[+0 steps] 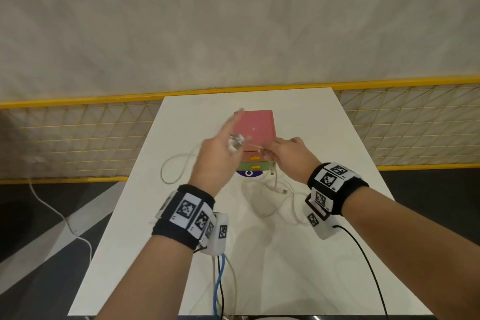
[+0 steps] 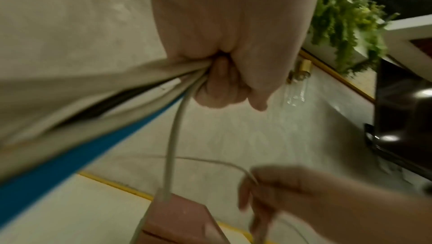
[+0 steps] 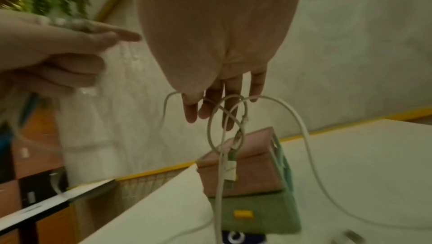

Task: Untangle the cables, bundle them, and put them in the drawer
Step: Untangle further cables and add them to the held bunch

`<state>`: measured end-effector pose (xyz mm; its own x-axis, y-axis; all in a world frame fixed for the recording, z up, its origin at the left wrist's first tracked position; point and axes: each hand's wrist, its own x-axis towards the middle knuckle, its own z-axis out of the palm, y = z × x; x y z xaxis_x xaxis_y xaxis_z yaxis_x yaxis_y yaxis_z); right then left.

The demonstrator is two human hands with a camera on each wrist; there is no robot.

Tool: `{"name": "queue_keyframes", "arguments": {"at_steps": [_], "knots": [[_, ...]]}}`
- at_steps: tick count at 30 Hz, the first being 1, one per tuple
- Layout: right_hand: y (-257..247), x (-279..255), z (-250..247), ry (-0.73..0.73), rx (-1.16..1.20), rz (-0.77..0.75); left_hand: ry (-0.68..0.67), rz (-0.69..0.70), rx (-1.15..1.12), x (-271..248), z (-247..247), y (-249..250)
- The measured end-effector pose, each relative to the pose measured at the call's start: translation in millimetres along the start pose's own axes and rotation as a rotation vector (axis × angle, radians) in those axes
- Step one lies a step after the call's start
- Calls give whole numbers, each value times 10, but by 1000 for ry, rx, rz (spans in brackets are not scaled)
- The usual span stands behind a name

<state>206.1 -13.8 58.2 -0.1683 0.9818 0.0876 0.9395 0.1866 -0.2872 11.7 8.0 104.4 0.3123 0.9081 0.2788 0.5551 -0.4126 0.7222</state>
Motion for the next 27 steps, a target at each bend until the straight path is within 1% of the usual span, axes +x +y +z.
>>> {"name": "queue_keyframes", "arguments": {"at_steps": [1,2,3,4,6,7,10,12,14,15,16,18,20,21,23,25,27], "knots": [[-56,23,-27,54,-26,-50,-103,-12,65,1,88,15],[-99,40,-45,121,-46,-95,-171,-31,127,12,158,7],[-116,53,-50,182,-61,-128,-203,-49,168,28,200,-4],[-105,53,-58,238,-70,-148,-200,-58,174,45,215,-24],[-1,20,-48,278,-73,-143,-144,-63,140,67,189,-62],[68,-15,-39,258,-79,-120,-113,-59,139,71,167,-72],[209,-94,-16,104,-146,0,-48,-55,162,54,126,-98],[271,-84,8,-5,-113,127,4,-77,134,49,109,-124],[341,-86,-4,-116,-33,292,56,-94,105,60,69,-139],[374,-92,-19,-143,-16,356,66,-91,98,63,42,-145],[406,-100,-20,-146,-20,385,67,-85,93,63,17,-144],[401,-98,-31,-76,-13,372,62,-73,88,56,-8,-152],[350,-57,-46,4,118,365,68,-68,68,52,-9,-166],[325,-39,-50,10,227,389,86,-61,49,42,-13,-165],[341,-23,-52,-1,342,474,169,-47,-4,24,-55,-156],[419,-48,-52,-35,335,572,276,-52,-36,26,-140,-136],[503,-100,-15,-49,333,640,335,-72,-47,44,-219,-136]]}}
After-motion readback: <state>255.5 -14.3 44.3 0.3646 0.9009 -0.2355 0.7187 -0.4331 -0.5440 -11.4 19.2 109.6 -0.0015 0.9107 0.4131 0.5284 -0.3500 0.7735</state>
